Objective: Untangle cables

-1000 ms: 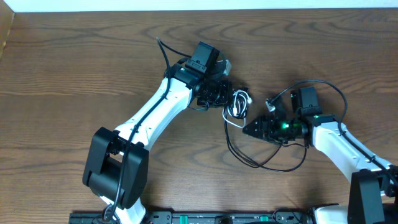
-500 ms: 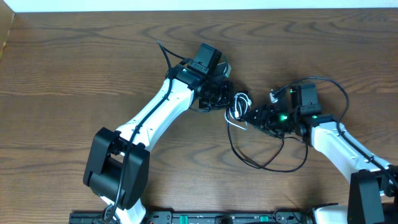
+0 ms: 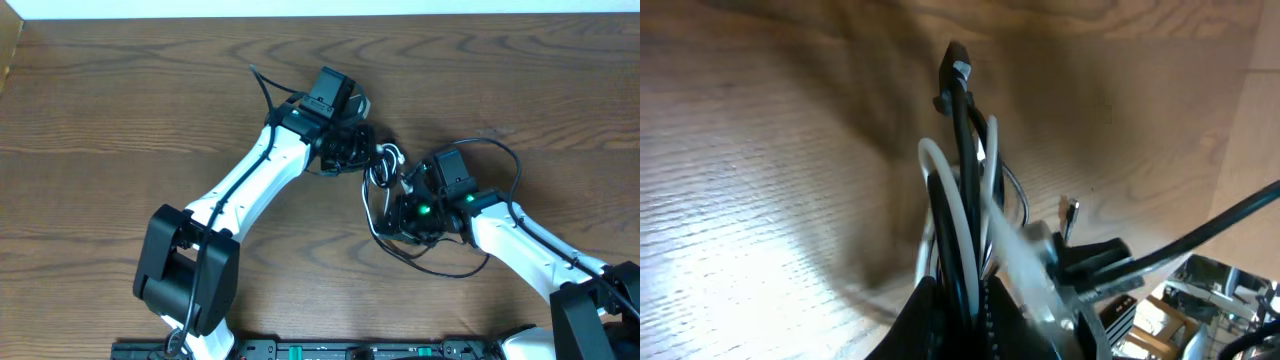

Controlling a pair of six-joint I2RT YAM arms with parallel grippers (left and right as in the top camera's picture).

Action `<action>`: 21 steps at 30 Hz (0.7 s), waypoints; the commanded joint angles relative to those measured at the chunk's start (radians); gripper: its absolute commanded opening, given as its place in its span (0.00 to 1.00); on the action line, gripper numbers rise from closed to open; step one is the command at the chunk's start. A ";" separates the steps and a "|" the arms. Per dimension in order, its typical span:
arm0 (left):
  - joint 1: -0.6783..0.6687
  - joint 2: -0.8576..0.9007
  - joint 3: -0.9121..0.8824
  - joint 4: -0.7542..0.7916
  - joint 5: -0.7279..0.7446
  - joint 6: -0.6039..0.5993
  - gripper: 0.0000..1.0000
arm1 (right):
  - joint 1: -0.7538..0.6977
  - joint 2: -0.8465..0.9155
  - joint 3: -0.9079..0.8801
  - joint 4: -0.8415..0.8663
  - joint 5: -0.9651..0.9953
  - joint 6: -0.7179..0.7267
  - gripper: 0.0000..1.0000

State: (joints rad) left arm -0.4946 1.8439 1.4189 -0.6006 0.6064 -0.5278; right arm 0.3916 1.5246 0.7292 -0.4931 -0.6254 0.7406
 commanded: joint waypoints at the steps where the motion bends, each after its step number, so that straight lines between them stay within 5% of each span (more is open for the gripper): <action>1: 0.061 -0.019 0.008 0.012 0.014 -0.008 0.07 | 0.005 0.002 -0.004 -0.109 0.208 -0.024 0.17; 7: 0.134 -0.039 0.008 0.013 0.036 0.004 0.07 | 0.005 0.002 -0.004 -0.233 0.283 -0.069 0.25; 10: 0.127 -0.039 0.007 0.006 0.138 0.087 0.08 | 0.005 0.002 -0.004 -0.176 0.287 -0.071 0.45; 14: 0.081 -0.039 0.006 -0.080 0.132 0.249 0.07 | -0.005 0.002 -0.003 -0.031 0.287 -0.184 0.58; 21: 0.037 -0.039 0.005 -0.223 0.003 0.394 0.07 | -0.144 -0.028 0.011 0.109 0.286 -0.208 0.60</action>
State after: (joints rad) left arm -0.4606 1.8324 1.4189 -0.7982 0.6506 -0.2329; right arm 0.3019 1.5238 0.7246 -0.4049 -0.3485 0.5648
